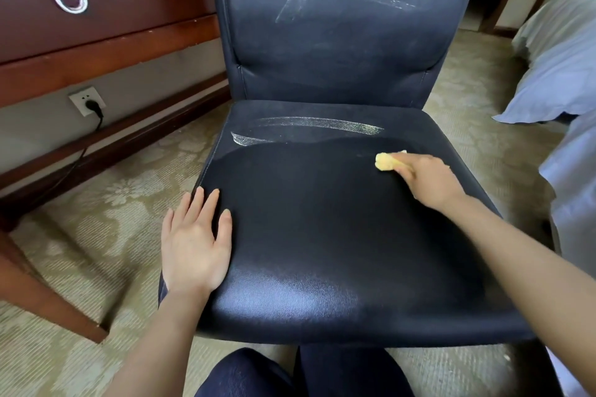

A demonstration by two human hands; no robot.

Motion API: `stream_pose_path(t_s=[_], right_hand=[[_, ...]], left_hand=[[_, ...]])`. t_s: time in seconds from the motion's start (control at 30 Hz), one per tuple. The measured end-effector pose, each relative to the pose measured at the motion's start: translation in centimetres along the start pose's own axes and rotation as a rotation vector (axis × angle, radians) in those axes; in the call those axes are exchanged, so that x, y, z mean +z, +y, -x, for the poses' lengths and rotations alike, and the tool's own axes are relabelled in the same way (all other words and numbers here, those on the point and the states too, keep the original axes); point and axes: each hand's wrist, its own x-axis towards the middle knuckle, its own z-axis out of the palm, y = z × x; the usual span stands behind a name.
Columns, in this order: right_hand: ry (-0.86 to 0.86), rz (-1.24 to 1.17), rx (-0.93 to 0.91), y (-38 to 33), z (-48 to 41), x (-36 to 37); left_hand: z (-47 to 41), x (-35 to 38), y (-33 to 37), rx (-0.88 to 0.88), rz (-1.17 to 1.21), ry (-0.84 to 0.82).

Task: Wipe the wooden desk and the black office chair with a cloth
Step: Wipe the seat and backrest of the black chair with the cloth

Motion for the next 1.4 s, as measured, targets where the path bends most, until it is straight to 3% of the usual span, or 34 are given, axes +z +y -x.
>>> stream_pose_path(t_s=[0.27,0.4,0.57,0.73,0.97,1.2,1.4], right_hand=[[-0.036,0.184,0.151,-4.7,-6.6,2.4],[-0.071,0.218,-0.074,-10.1,-5.1,4.7],[-0.107,0.056,-0.465,-12.8,0.8,4.9],[-0.119,0.023,-0.639,-11.9,7.9,3.8],[0.097,0.181,-0.674,-6.6,17.2,4.1],[0.105,0.328,-0.427,2.4,18.6,0.7],[0.073,0.129,-0.272,6.0,13.8,-2.6]], left_hand=[[0.0,0.0,0.3,-0.013,-0.015,0.012],[-0.3,0.0,0.2,-0.021,-0.036,-0.003],[-1.0,-0.1,0.0,-0.040,-0.107,-0.056],[-2.0,-0.4,-0.2,-0.021,-0.198,-0.116],[-2.2,-1.0,2.4,-0.133,-0.279,-0.187],[4.7,2.6,12.7,0.033,-0.110,-0.168],[8.1,4.6,16.3,0.096,-0.182,-0.146]])
